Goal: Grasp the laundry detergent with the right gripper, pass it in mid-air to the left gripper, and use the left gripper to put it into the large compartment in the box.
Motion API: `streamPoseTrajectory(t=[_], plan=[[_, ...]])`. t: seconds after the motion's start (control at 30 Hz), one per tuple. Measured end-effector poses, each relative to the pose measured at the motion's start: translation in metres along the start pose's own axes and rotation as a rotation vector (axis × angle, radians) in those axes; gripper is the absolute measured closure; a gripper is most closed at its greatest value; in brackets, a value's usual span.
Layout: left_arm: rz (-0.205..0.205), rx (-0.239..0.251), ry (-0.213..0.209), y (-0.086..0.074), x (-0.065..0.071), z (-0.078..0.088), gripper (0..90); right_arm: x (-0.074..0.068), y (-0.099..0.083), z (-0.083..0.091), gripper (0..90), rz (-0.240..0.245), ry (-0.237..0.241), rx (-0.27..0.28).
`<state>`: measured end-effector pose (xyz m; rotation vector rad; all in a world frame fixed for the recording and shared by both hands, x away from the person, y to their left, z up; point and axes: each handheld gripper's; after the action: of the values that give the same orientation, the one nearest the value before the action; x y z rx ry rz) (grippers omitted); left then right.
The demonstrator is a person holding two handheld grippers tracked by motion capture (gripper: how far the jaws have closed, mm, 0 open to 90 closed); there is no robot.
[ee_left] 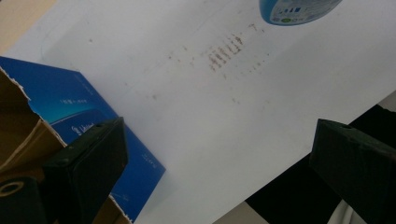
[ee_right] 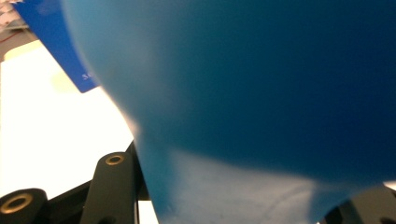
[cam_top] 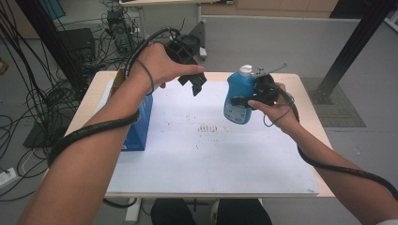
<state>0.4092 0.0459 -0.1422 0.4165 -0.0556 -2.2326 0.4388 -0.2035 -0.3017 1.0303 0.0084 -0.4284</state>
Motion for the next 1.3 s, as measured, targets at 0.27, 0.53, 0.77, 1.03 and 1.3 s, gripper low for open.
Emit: streamPoseTrajectory(t=[0.27, 0.53, 0.77, 1.03, 1.3], plan=[[-0.079, 0.030, -0.022, 0.002, -0.012, 0.011, 5.1, -0.005, 0.018, -0.020, 44.2, 0.054, 0.125, -0.022], [-0.195, 0.032, 0.022, 0.007, -0.018, 0.013, 4.9, -0.005, 0.030, -0.045, 44.2, 0.106, 0.212, -0.030], [-0.269, 0.029, 0.020, 0.011, -0.019, 0.008, 5.1, -0.010, 0.037, -0.064, 44.2, 0.145, 0.256, -0.053], [-0.326, 0.040, 0.001, 0.012, -0.020, 0.003, 5.1, -0.019, 0.041, -0.083, 44.2, 0.167, 0.302, -0.059], [-0.371, 0.036, -0.001, 0.012, -0.018, -0.001, 5.1, -0.028, 0.044, -0.094, 44.2, 0.198, 0.343, -0.071]])
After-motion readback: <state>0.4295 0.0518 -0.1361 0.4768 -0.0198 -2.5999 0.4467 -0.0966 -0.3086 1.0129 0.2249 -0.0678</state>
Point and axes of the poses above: each handheld gripper's, and its own axes: z roughly backward along the jaws, y roughly out of its top, x roughly to its right, and after that the axes turned 13 degrees about y, right-handed
